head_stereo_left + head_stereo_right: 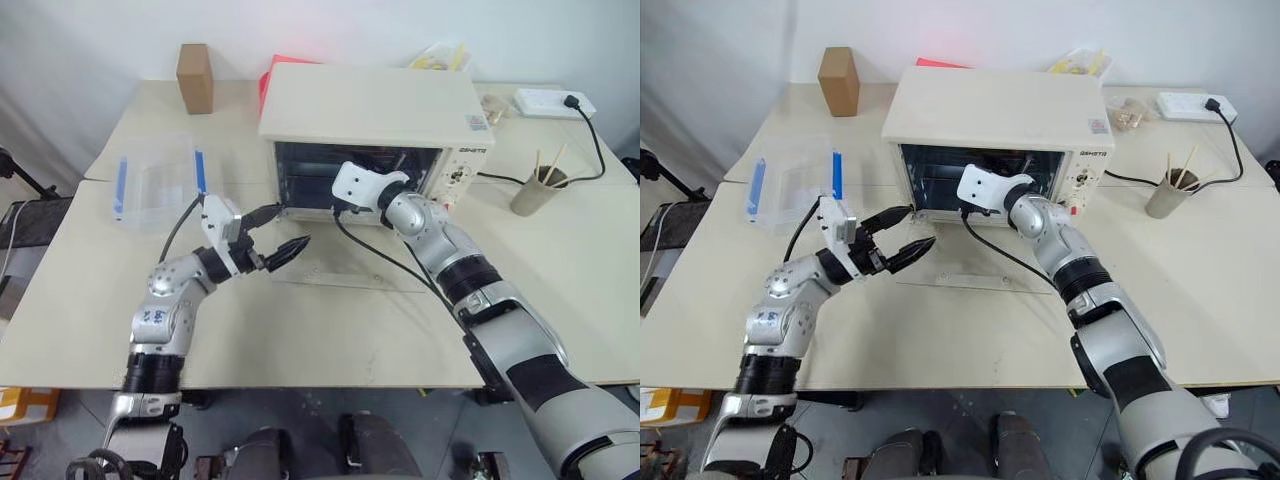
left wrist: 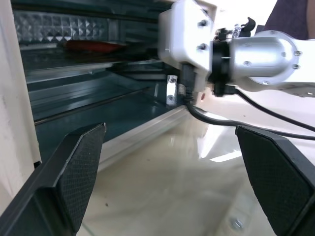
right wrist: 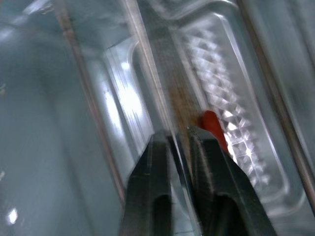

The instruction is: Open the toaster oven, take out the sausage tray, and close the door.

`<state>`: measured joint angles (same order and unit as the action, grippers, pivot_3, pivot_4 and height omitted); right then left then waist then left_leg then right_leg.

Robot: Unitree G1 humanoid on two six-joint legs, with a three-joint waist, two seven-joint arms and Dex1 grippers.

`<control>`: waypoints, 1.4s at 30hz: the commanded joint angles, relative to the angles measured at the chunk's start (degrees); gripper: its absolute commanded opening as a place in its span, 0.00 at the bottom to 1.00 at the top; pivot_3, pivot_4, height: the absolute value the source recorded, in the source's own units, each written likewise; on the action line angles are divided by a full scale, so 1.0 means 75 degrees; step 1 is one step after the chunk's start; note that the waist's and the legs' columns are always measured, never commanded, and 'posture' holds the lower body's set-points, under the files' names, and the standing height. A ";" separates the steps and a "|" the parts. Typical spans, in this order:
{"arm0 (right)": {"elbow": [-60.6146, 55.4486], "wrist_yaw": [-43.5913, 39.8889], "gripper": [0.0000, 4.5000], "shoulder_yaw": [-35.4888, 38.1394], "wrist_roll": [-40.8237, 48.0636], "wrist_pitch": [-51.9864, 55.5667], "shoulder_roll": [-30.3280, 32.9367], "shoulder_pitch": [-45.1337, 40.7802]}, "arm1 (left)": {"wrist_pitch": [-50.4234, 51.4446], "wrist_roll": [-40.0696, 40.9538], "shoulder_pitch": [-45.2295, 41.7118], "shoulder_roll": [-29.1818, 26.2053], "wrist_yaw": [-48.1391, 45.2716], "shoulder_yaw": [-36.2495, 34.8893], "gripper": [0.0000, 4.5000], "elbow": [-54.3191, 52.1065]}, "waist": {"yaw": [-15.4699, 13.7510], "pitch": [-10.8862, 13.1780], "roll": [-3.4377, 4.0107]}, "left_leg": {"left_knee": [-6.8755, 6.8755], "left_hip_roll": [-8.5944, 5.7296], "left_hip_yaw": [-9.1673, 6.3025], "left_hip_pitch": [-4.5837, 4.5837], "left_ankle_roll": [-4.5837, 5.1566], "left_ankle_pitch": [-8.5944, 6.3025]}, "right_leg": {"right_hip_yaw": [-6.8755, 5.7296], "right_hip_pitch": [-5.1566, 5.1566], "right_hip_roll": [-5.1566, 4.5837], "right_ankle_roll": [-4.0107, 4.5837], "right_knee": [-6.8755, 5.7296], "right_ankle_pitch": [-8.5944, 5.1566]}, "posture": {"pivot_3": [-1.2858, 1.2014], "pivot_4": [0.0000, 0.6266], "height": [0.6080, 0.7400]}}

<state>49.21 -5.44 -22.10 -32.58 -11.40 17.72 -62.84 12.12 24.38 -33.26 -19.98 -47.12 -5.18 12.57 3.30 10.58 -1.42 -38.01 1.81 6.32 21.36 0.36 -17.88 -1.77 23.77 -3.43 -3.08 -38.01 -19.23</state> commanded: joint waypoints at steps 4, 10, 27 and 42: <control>-0.0472 0.0109 0.03 0.0242 0.0125 -0.0130 0.0007 -0.0134 | -0.0185 0.0459 -0.1199 -0.0019 -0.0559 -0.0473 1.00 0.1064 | 0.0016 0.0000 0.0000 | 0.0000 0.0000 0.0001 0.0000 0.0000 0.0000 | 0.0000 0.0000 0.0000 0.0000 0.0000 0.0000 | 0.52 0.24 1.00; -0.1148 -0.0471 0.03 0.0192 0.0138 -0.0323 0.0287 0.0060 | -0.0194 0.0437 -0.1797 -0.0157 -0.0793 -0.0647 1.00 0.1783 | 0.0006 0.0000 -0.0001 | 0.0002 0.0001 -0.0006 0.0011 -0.0001 0.0001 | -0.0017 0.0005 -0.0001 0.0000 0.0004 0.0000 | 0.52 0.24 1.00; -0.6858 -0.2420 0.03 0.0633 0.0089 0.0466 0.1621 0.3379 | 0.0105 0.0478 -0.1880 0.0022 -0.0838 -0.0587 1.00 0.1876 | -0.0091 0.0000 -0.0001 | -0.0005 -0.0001 -0.0029 0.0022 -0.0007 0.0004 | -0.0042 0.0003 -0.0003 0.0000 0.0006 0.0000 | 0.52 0.24 1.00; -0.9797 -0.3142 0.03 0.1075 -0.0294 0.1064 0.2166 0.6012 | 0.0928 0.0865 -0.1114 -0.0459 -0.1041 -0.1031 1.00 0.1453 | -0.0228 0.0000 -0.0001 | -0.0026 -0.0006 -0.0032 0.0016 -0.0007 0.0004 | -0.0043 -0.0004 -0.0005 0.0000 0.0016 0.0000 | 0.52 0.24 1.00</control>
<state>-20.05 -28.89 -16.21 -34.64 -3.47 33.13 -18.35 17.09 29.05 -42.14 -22.00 -54.73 -11.47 26.78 1.60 10.58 -1.43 -38.19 1.77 6.07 21.47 0.31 -17.85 -2.09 23.74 -3.46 -3.08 -37.89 -19.23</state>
